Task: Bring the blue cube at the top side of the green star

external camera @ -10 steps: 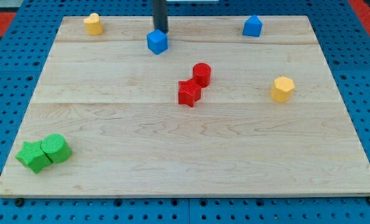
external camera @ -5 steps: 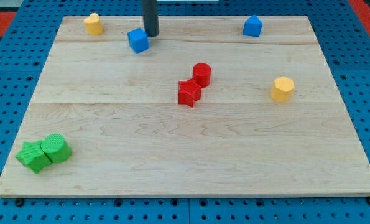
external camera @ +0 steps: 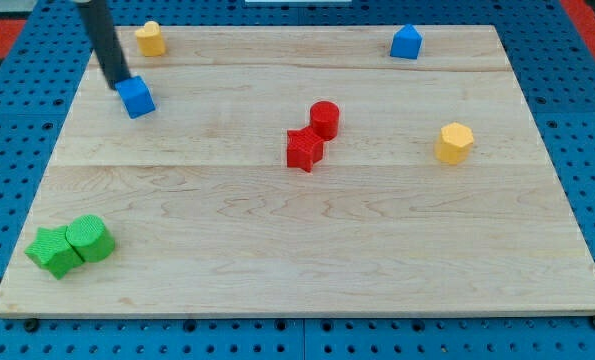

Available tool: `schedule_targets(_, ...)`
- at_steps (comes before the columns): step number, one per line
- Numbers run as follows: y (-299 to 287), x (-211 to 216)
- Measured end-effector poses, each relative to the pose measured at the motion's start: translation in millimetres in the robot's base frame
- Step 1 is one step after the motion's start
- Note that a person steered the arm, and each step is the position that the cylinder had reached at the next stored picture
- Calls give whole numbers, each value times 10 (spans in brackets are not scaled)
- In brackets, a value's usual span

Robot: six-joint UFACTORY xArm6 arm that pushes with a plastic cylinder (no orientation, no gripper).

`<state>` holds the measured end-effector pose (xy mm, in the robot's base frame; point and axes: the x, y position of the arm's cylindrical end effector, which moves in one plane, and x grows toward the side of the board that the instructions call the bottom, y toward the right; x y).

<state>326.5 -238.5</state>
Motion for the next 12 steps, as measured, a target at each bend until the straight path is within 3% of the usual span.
schedule_targets(1, 290, 32)
schedule_targets(2, 529, -334)
schedule_targets(3, 935, -154)
schedule_targets(4, 984, 201)
schedule_targets(5, 797, 341)
schedule_targets(6, 927, -182)
schedule_targets(7, 696, -120)
schedule_targets(9, -302, 631)
schedule_targets(10, -397, 833)
schedule_targets(11, 90, 696)
schedule_targets(12, 260, 830)
